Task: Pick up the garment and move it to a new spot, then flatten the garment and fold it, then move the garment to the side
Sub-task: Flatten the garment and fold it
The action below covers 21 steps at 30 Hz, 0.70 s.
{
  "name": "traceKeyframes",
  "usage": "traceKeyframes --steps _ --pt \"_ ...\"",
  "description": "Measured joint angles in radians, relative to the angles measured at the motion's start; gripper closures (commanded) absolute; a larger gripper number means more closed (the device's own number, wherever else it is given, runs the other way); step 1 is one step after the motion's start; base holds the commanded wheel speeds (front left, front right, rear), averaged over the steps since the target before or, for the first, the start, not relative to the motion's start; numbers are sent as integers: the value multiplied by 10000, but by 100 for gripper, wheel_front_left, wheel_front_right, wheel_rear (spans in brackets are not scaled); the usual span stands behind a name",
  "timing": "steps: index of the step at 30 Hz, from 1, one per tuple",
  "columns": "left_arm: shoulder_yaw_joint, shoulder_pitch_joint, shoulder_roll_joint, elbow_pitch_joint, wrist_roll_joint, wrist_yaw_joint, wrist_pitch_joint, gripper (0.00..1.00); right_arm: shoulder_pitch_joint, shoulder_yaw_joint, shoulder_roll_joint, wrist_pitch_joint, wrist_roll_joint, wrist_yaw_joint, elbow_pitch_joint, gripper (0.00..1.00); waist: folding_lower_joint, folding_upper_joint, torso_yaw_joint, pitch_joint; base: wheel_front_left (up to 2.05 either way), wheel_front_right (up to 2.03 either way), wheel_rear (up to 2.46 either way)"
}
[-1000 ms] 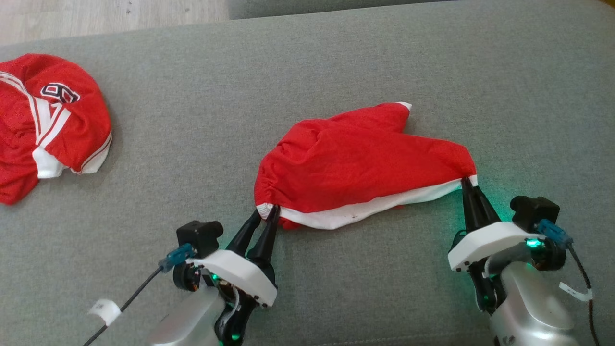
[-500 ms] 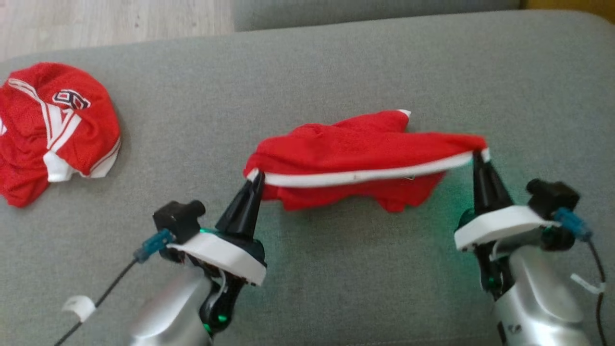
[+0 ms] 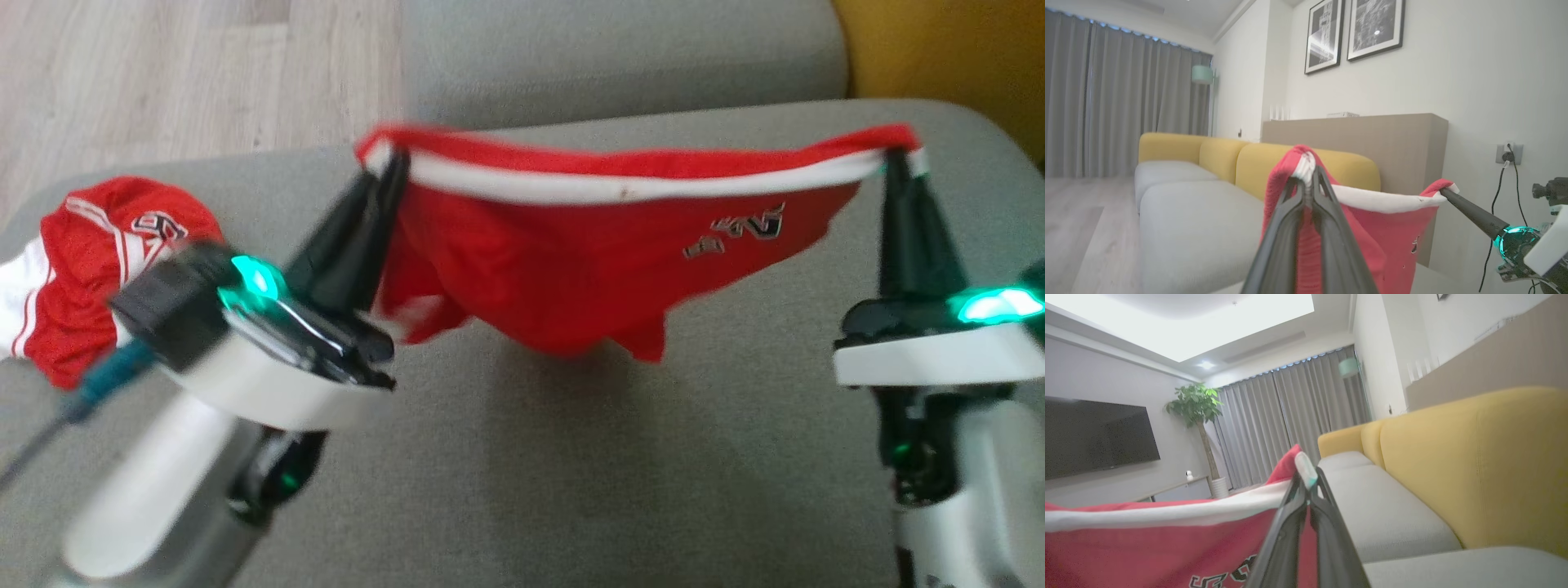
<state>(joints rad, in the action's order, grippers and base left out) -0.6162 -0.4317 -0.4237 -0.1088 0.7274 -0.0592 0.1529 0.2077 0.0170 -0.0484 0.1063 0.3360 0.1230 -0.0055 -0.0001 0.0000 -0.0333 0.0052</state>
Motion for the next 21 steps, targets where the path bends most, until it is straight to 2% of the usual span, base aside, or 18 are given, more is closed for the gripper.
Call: traceKeyframes --steps 5,11,14,16,21 --pt "336 -1083 -564 -1952 2 253 -1160 100 -172 -207 2 -1035 -113 0 -2320 100 -1 0 -177 -258 0 0 0" --pt "330 -2000 -738 -2474 82 295 -2265 100 -164 -226 2 -2196 84 0 -3641 100 0 0 -343 -52 0 0 0" --pt "293 -2264 -679 -1971 495 224 -2617 100 5 -167 2 -2600 123 0 -3509 100 0 0 -408 312 0 0 0" --pt "276 -2554 -652 -1381 688 109 -2867 100 507 -59 2 -2796 219 0 -2999 100 1 0 -463 649 0 0 0" --pt "297 -3984 -548 598 869 -226 -3254 100 3355 380 -6 -3218 244 0 -844 100 5 0 -660 1650 0 0 0"
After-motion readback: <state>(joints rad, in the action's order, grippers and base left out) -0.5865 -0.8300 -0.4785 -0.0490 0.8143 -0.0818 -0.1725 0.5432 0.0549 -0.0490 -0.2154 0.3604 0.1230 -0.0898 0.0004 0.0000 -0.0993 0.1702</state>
